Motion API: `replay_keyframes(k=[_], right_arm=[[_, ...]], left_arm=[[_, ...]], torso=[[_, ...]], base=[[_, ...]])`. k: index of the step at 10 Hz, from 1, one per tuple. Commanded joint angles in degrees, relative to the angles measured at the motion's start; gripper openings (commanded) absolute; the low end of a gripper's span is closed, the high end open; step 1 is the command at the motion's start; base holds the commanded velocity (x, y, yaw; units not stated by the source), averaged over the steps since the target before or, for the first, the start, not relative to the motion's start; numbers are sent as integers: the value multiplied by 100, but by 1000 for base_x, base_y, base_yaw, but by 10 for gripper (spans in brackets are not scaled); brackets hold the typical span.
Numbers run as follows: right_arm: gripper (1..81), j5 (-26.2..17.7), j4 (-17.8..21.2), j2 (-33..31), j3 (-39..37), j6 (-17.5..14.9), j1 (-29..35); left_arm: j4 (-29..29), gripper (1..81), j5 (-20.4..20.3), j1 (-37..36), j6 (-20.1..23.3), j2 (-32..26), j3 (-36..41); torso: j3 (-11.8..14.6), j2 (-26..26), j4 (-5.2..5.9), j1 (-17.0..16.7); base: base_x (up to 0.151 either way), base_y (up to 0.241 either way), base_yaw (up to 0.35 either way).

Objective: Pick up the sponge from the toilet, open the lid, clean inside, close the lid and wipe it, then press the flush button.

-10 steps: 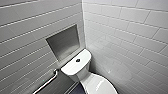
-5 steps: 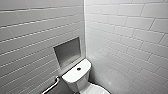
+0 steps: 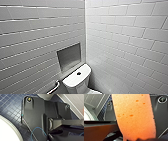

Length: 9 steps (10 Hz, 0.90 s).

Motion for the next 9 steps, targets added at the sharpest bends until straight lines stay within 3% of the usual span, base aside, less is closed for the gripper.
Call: replay_keyframes(k=[1,5,9], right_arm=[[10,-273,-65,28,14,-22,148],[10,-273,-65,28,-3,-14,148],[10,-299,-92,37,-109,-30,156]], left_arm=[[33,10,219,-84,17,654,-883],[24,10,271,-57,-9,1279,-1920],[16,10,297,-57,-44,1684,-2299]], torso=[[0,0,0,0],[-7,-2,0,0],[-7,-2,0,0]], base=[[0,0,0],[0,0,0],[0,0,0]])
